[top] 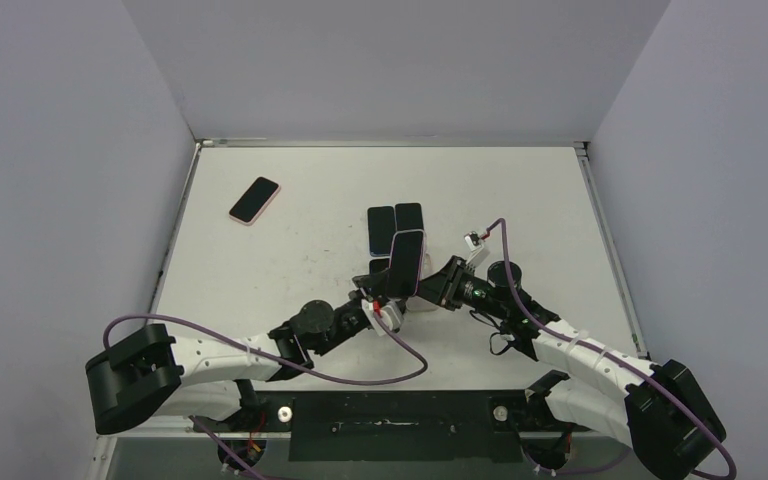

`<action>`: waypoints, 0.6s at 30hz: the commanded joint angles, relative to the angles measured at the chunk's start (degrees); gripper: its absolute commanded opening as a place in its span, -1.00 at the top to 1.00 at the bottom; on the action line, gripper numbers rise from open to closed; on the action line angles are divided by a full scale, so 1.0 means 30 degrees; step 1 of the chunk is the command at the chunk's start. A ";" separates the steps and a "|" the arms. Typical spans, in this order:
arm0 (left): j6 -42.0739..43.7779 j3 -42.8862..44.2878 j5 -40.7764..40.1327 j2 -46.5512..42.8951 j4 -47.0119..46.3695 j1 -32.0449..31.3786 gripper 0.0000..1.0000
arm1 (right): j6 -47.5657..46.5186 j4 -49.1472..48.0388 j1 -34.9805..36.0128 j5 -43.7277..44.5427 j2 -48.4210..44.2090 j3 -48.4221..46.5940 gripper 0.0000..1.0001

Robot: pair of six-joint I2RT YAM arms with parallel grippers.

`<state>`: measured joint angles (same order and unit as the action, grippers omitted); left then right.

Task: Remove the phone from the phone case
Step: Remove the phone case from the phone.

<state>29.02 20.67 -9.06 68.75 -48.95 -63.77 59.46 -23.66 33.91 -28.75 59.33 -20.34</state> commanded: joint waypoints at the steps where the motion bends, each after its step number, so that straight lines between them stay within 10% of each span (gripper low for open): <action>1: -0.0046 0.0729 -0.0554 0.0540 -0.2215 -0.0056 -0.20 | 0.0127 -0.1850 0.0235 -0.0346 -0.0618 -0.1087 1.00; 18: 0.2252 0.1239 -0.2756 0.2316 -0.1498 -0.1242 0.33 | 0.0087 -0.0876 0.0474 -0.0113 -0.1642 -0.1549 1.00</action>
<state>33.39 22.00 -12.73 74.17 -52.60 -66.70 59.48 -21.67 34.24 -26.55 57.58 -20.82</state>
